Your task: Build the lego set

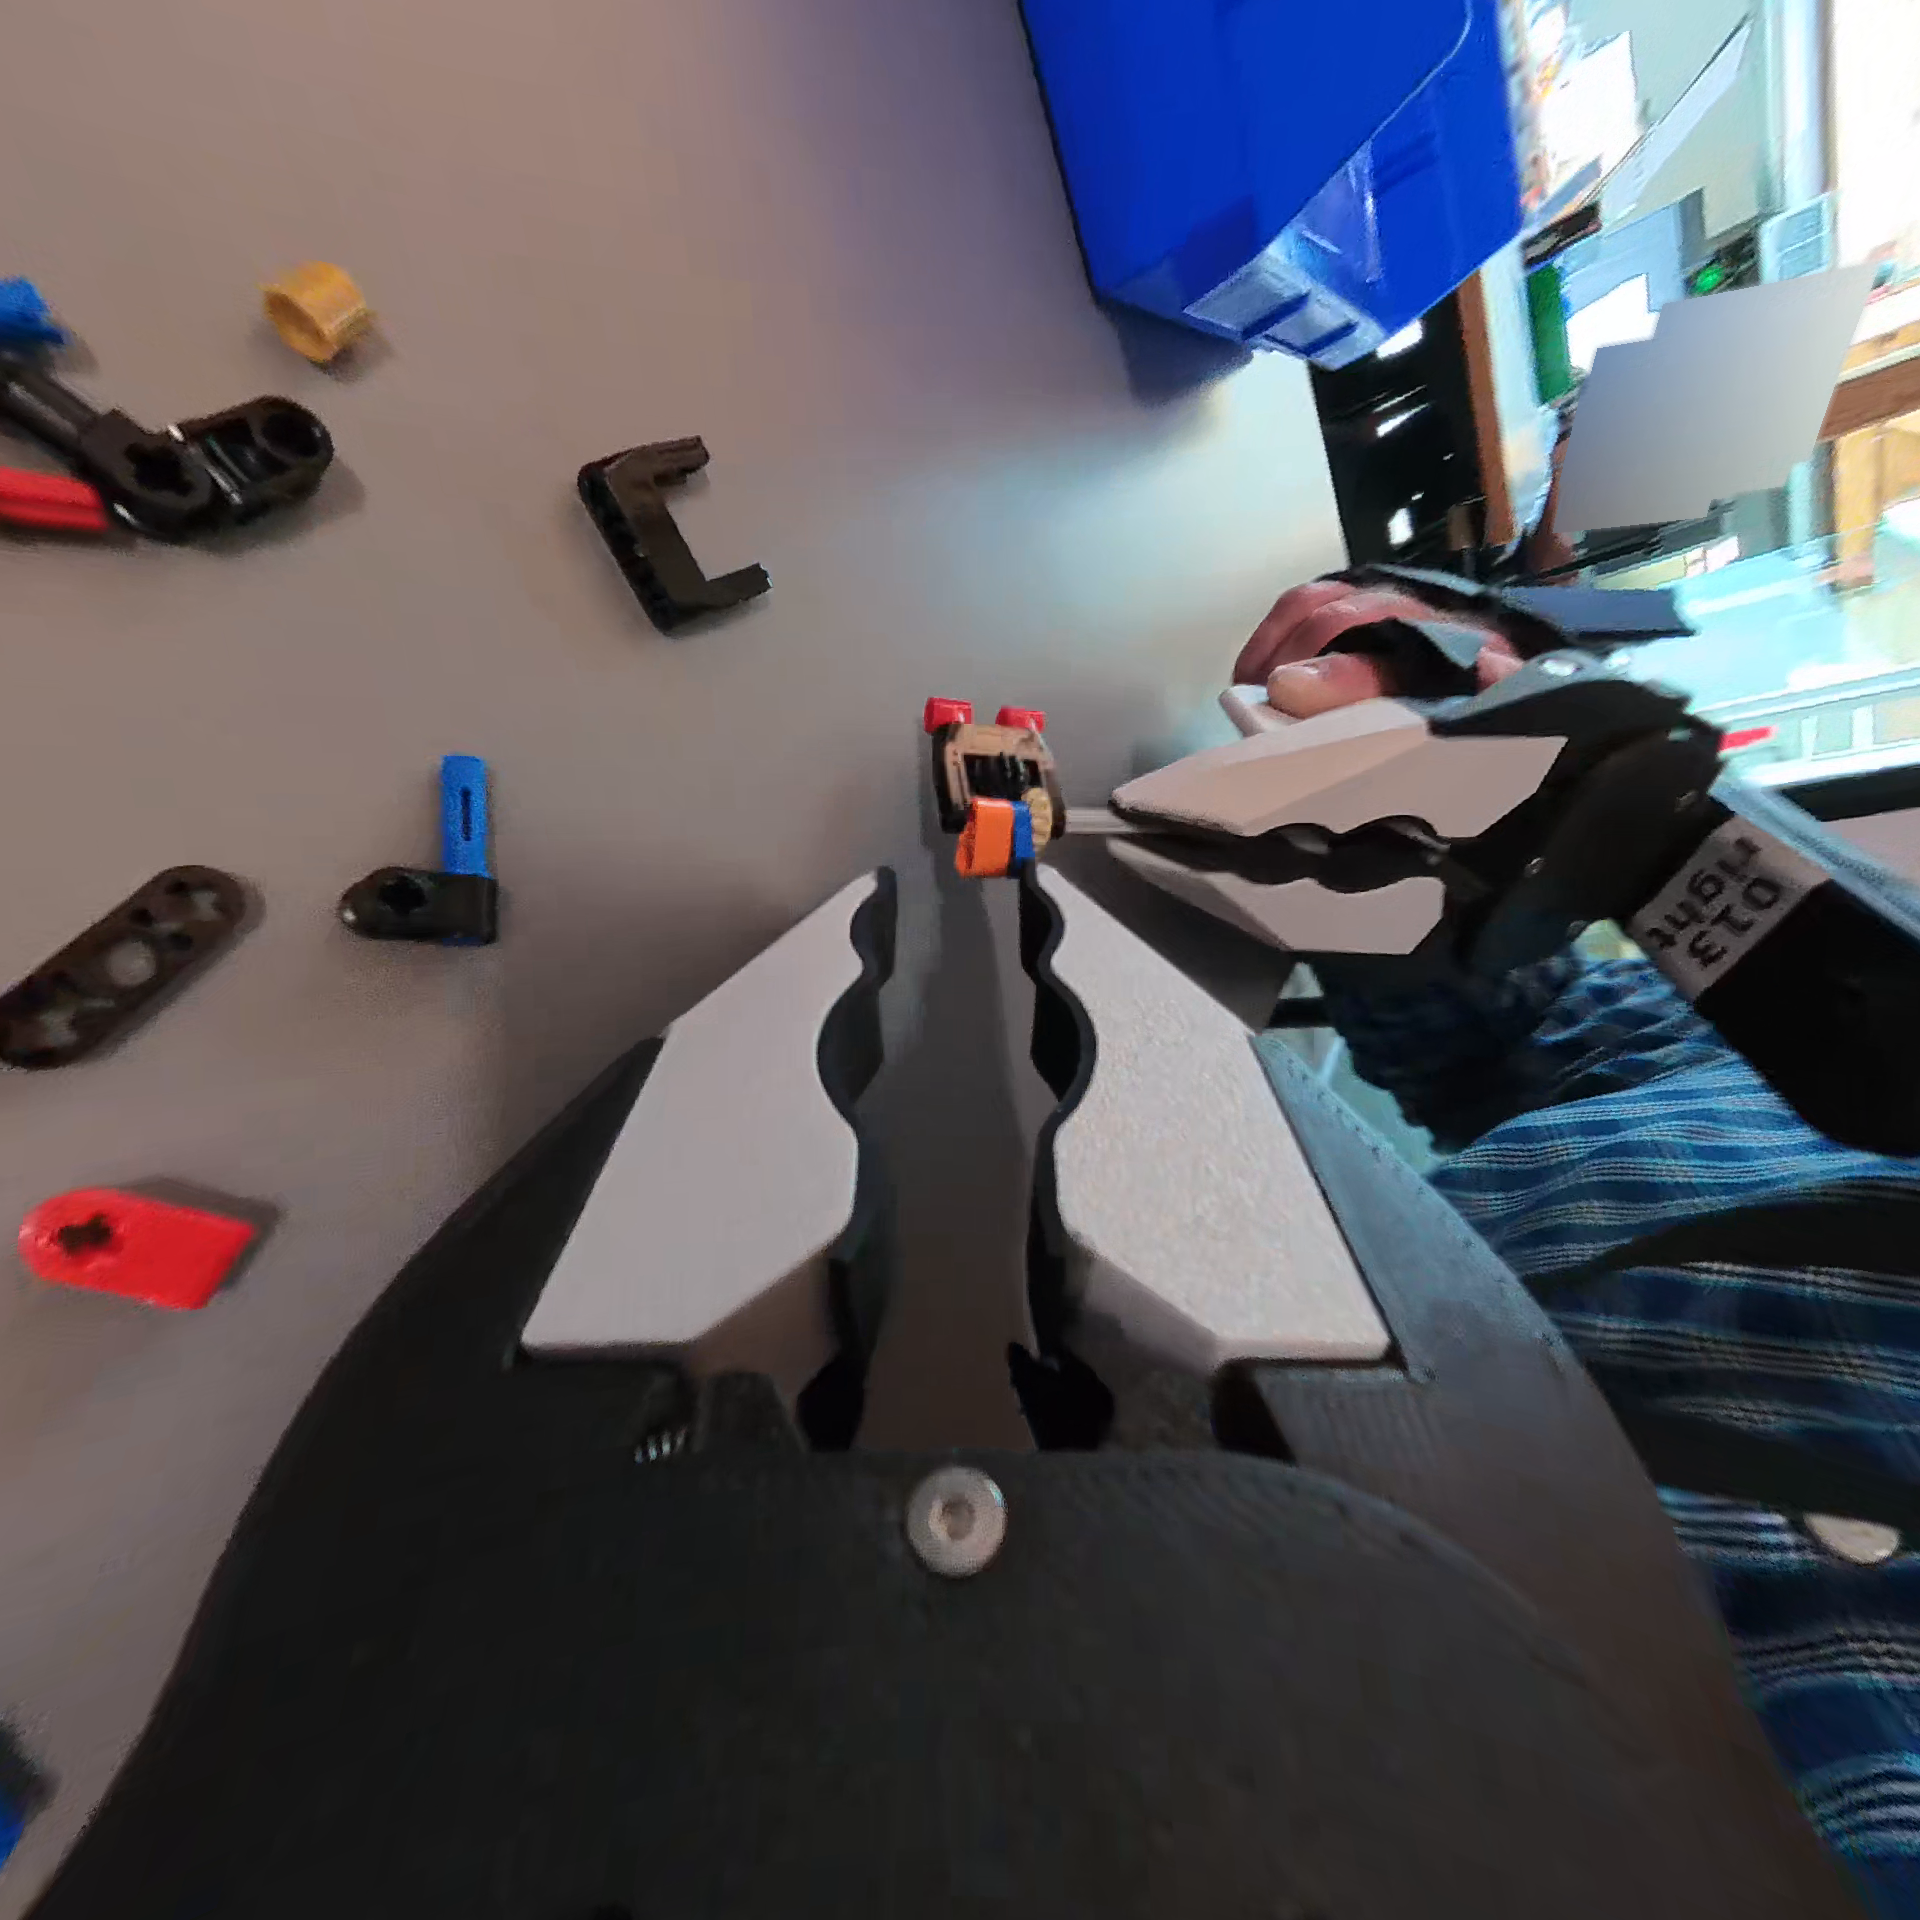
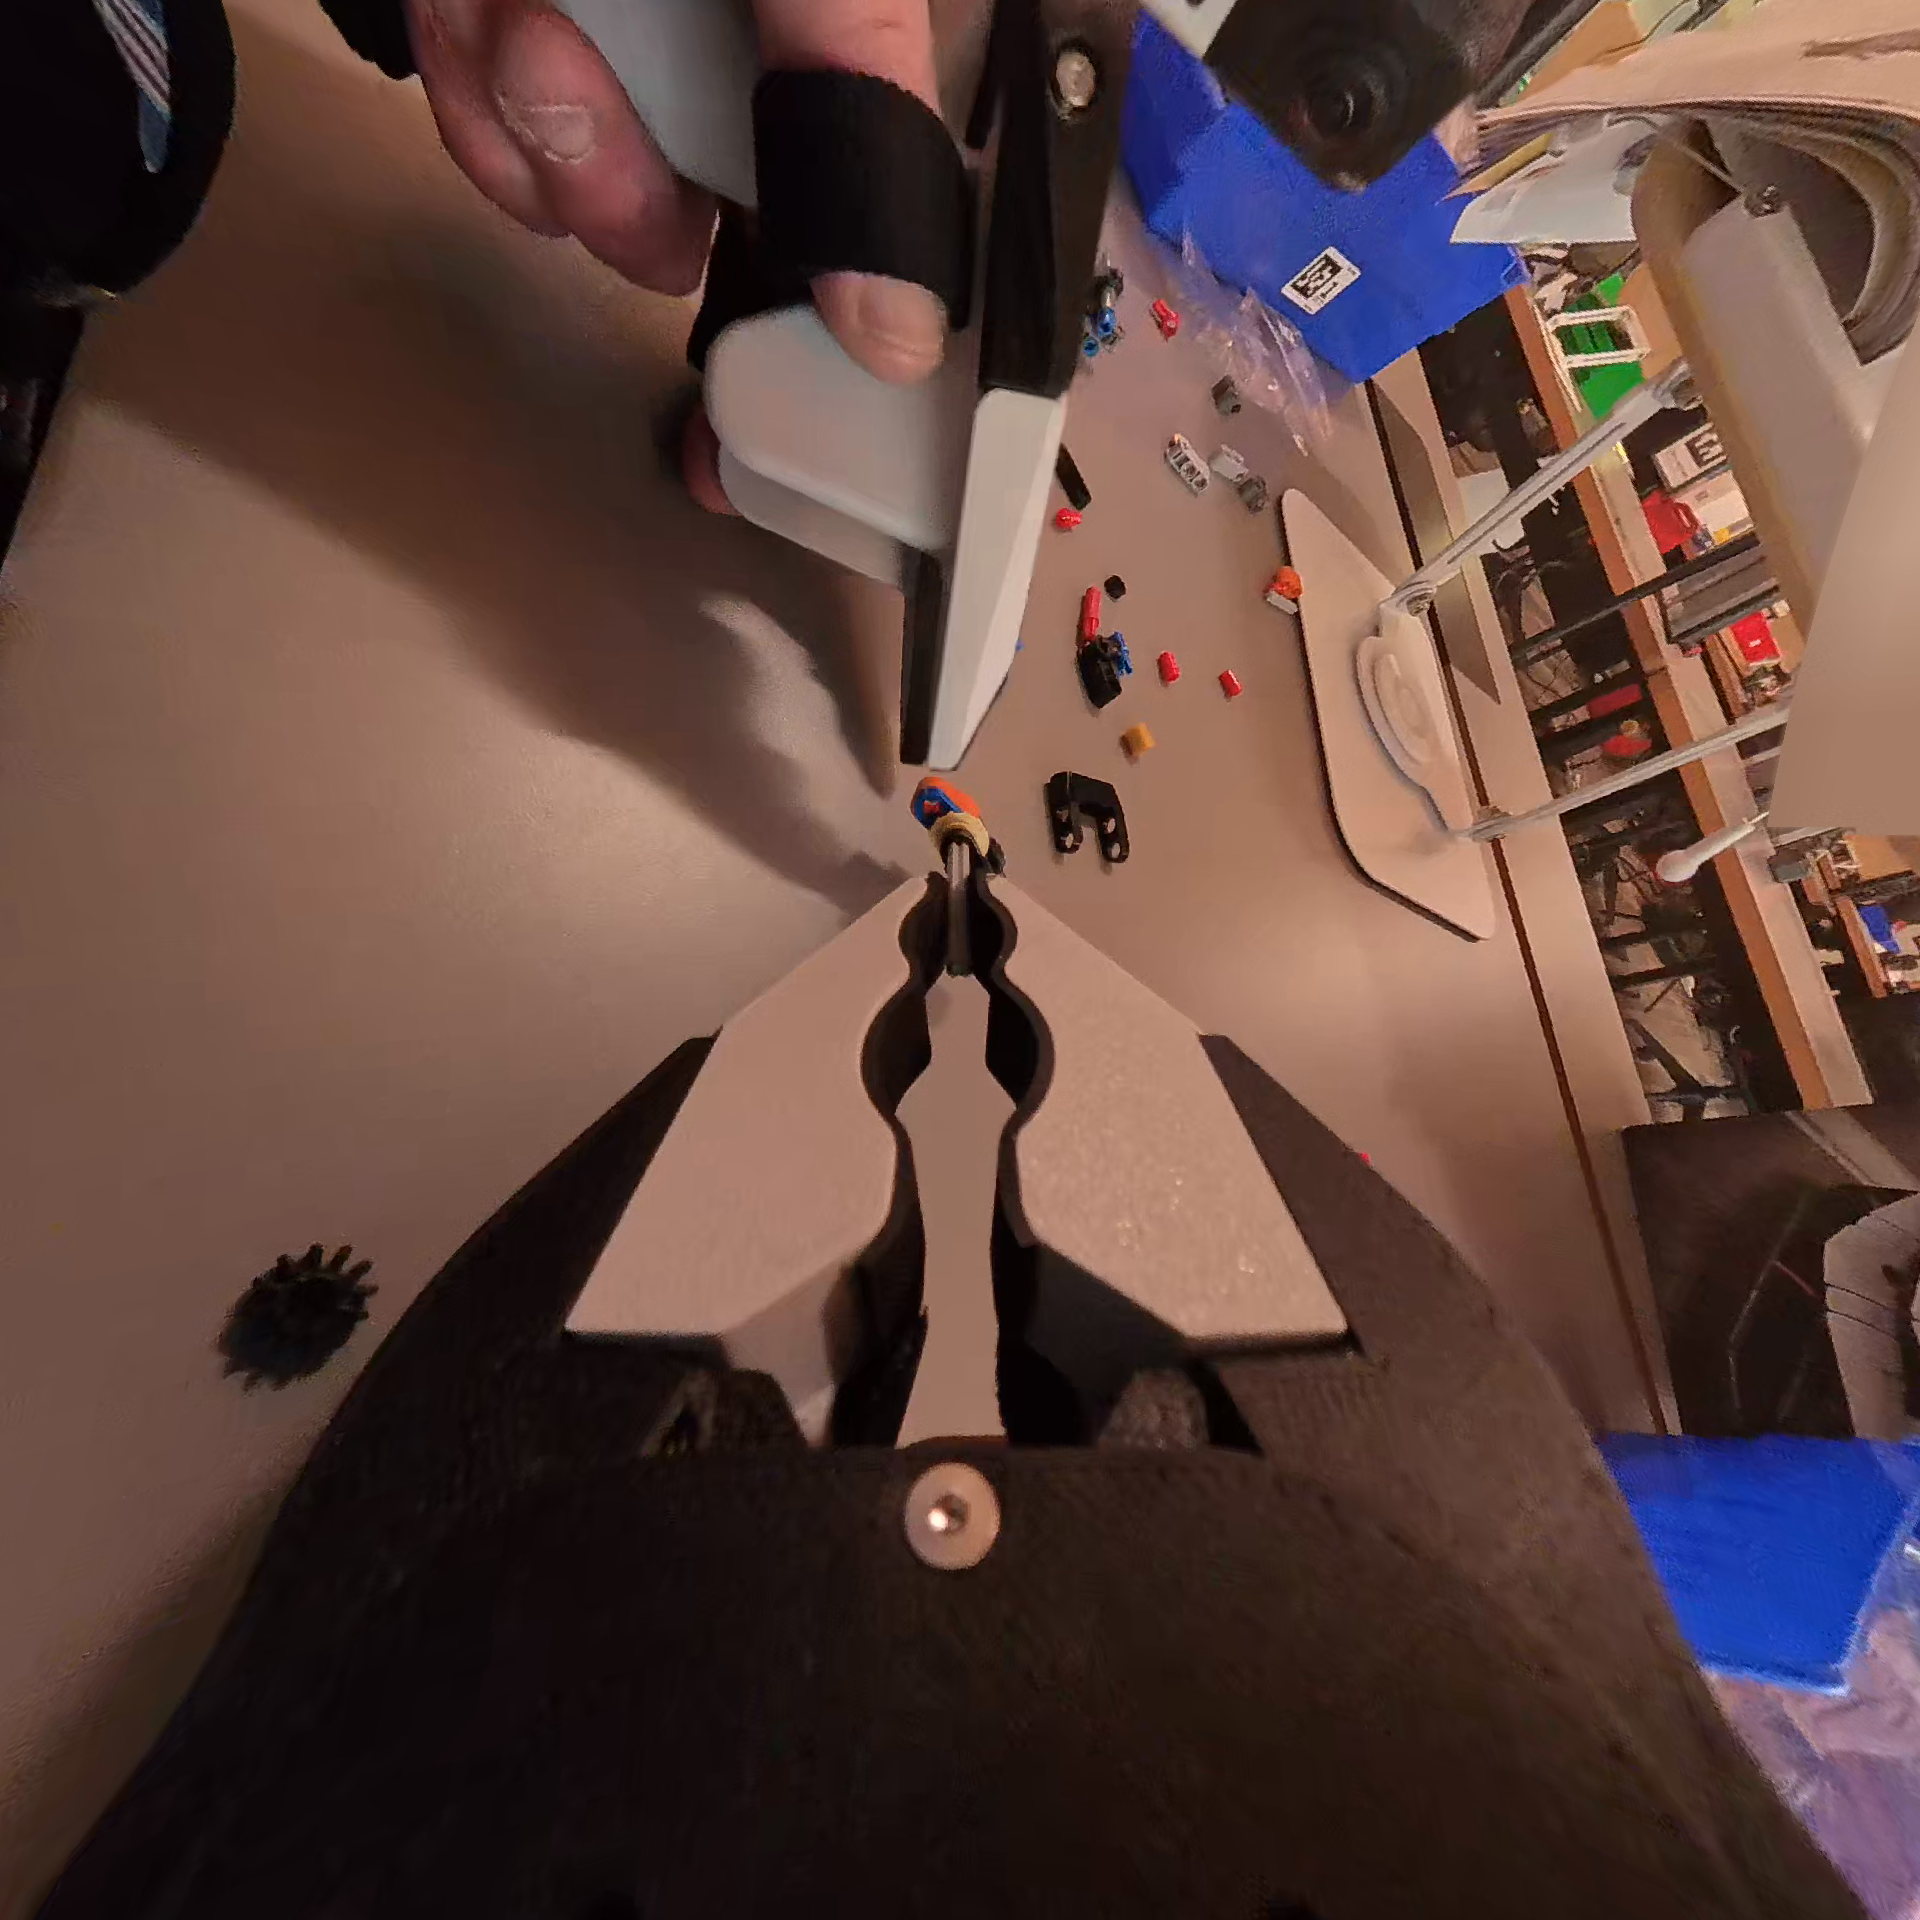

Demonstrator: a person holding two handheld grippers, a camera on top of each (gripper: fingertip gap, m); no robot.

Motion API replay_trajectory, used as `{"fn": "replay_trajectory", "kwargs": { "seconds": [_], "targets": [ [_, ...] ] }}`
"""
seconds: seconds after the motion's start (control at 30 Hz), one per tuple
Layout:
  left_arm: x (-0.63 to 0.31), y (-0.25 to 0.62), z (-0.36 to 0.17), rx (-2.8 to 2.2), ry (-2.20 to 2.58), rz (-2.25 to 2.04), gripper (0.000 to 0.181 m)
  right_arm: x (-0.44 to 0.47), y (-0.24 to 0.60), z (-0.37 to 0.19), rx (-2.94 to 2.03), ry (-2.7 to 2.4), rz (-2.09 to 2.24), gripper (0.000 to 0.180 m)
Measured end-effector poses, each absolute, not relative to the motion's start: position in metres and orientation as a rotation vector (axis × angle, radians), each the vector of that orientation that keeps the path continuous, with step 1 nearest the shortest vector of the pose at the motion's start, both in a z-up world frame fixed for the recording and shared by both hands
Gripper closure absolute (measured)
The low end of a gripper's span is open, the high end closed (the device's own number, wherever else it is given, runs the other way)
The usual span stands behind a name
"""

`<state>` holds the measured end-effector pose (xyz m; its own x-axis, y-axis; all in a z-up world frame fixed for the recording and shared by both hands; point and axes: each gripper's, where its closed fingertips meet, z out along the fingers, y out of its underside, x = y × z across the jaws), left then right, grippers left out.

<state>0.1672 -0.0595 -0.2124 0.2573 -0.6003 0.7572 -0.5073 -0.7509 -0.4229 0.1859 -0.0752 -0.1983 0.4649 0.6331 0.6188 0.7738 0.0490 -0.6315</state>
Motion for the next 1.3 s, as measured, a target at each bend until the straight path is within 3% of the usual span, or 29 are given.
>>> {"fn": "replay_trajectory", "kwargs": {
  "seconds": [0.17,0.27,0.57,1.3],
  "targets": [
    [0.161,-0.063,-0.214,-2.208,1.34,-1.29,0.136,0.185,-0.076,-0.197,-1.65,-1.224,-0.134,0.179],
    [0.167,-0.067,-0.211,-2.093,1.439,-1.23,0.135,0.183,-0.076,-0.193,-1.643,-1.194,-0.096,0.179],
    [0.176,-0.069,-0.207,-1.967,1.449,-1.266,0.16,0.18,-0.076,-0.185,-1.631,-1.145,-0.015,0.179],
    [0.172,-0.066,-0.223,-1.961,1.539,-0.979,0.165,0.175,-0.074,-0.196,-1.709,-1.162,-0.017,0.179]
  ]
}}
